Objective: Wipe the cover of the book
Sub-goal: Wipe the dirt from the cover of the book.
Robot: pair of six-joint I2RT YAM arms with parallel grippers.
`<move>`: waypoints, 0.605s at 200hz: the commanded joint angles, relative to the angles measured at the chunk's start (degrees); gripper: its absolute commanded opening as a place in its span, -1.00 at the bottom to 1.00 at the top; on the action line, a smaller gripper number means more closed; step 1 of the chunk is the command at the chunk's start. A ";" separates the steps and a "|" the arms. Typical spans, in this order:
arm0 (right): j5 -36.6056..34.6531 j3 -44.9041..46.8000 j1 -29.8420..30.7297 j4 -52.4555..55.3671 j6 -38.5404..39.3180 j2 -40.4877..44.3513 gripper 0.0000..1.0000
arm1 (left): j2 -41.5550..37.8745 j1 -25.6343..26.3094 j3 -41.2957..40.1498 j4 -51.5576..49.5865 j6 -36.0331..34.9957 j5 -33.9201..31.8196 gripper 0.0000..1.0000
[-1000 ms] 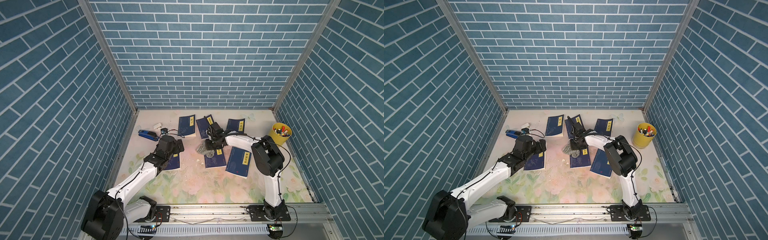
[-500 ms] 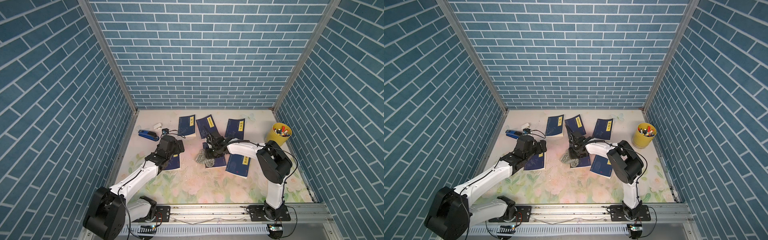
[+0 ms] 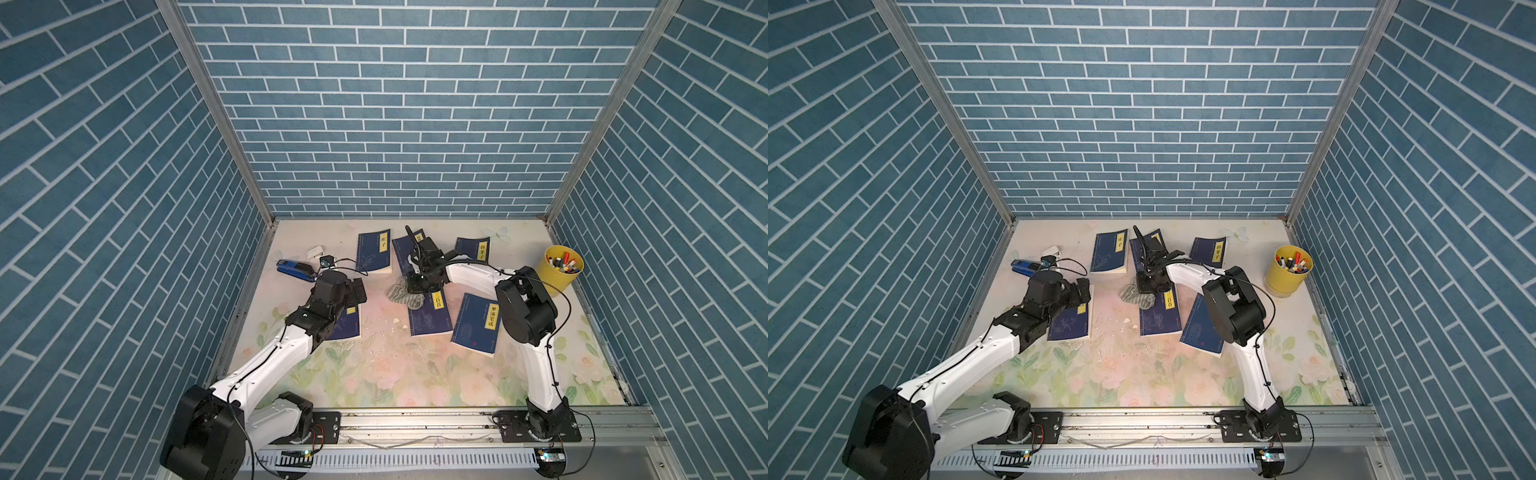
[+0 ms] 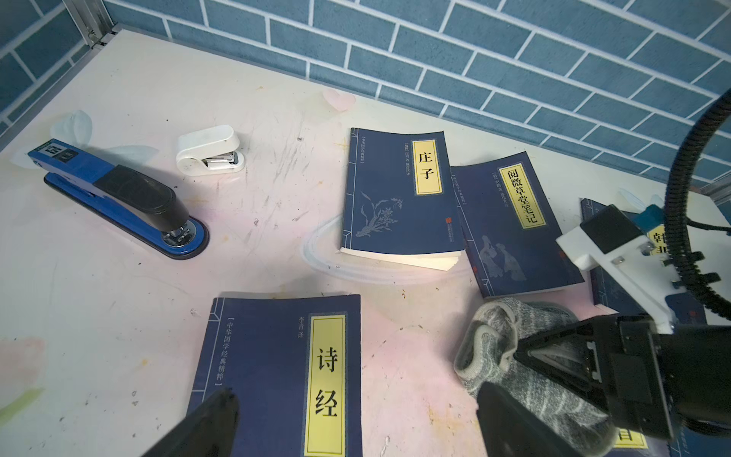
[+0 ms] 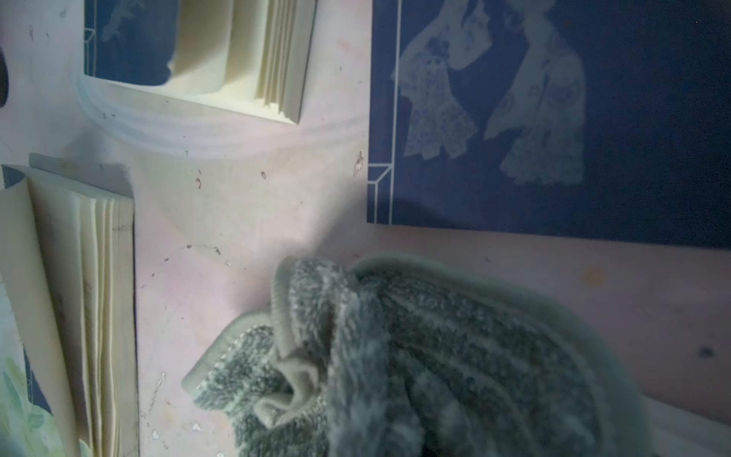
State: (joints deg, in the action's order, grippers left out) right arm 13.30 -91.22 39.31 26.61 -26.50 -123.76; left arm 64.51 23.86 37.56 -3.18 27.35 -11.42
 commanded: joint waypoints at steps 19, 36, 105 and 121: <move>-1.73 8.88 2.79 3.20 0.39 1.51 -1.00 | 1.21 -0.34 0.75 -0.29 -0.80 -0.24 0.99; -2.34 15.64 4.36 0.73 -1.71 5.15 -1.00 | 1.69 -0.38 0.67 0.43 -0.46 0.12 1.00; -5.22 37.25 12.08 -5.51 -12.13 18.60 -1.00 | 4.30 -0.32 0.76 1.69 0.12 1.90 0.99; -5.27 40.07 12.64 -6.92 -13.67 20.60 -1.00 | 4.31 -0.35 0.68 1.61 0.16 1.86 0.99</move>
State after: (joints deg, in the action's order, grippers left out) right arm 9.80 -57.58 50.76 12.25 -34.24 -101.95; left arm 68.60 23.86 37.56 -2.09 27.53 -9.91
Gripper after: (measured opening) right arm 0.111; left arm 0.996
